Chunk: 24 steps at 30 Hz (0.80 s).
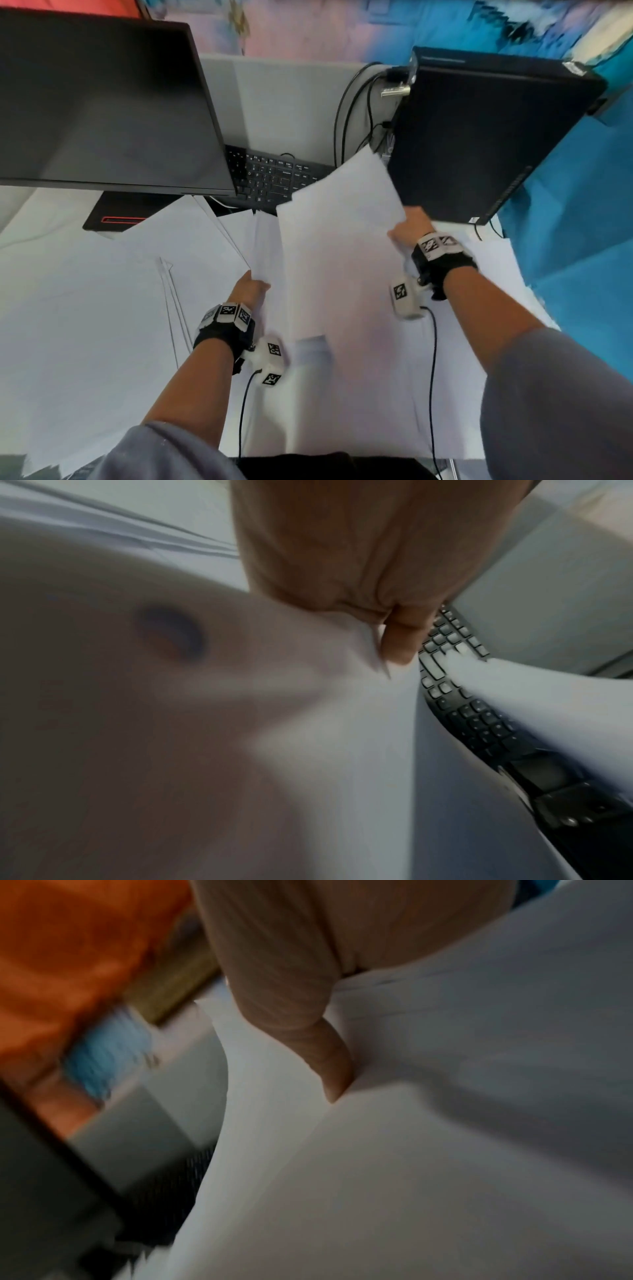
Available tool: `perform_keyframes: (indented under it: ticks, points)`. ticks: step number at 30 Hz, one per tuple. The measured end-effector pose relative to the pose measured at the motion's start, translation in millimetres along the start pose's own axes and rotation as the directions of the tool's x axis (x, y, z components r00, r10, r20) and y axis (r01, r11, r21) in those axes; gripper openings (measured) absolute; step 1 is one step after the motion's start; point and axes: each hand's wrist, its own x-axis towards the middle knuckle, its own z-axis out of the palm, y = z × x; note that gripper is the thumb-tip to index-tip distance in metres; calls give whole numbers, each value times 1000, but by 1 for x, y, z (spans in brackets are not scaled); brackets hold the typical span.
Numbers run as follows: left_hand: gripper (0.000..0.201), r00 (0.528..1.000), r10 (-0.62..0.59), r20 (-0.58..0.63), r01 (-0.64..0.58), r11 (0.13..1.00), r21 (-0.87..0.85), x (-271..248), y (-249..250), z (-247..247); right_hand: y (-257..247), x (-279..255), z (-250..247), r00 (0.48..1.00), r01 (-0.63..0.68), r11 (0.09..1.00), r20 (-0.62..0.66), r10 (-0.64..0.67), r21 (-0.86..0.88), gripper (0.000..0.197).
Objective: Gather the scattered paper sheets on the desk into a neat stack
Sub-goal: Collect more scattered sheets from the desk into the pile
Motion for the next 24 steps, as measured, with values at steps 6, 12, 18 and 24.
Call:
perform_keyframes:
  ticks: [6,12,18,24]
  points:
    - [80,978,-177,108,201,938,-283,17,-20,-1,15,3,72,967,-149,986,221,129,75,63]
    - [48,991,-119,-57,122,990,67,17,-6,10,11,21,104,937,-201,965,321,139,168,60]
    - [50,988,-81,-135,100,986,136,25,-9,7,27,37,72,794,135,909,591,140,-395,30]
    - [53,986,-74,-149,89,991,100,25,-12,2,57,34,44,851,305,768,523,46,-563,42]
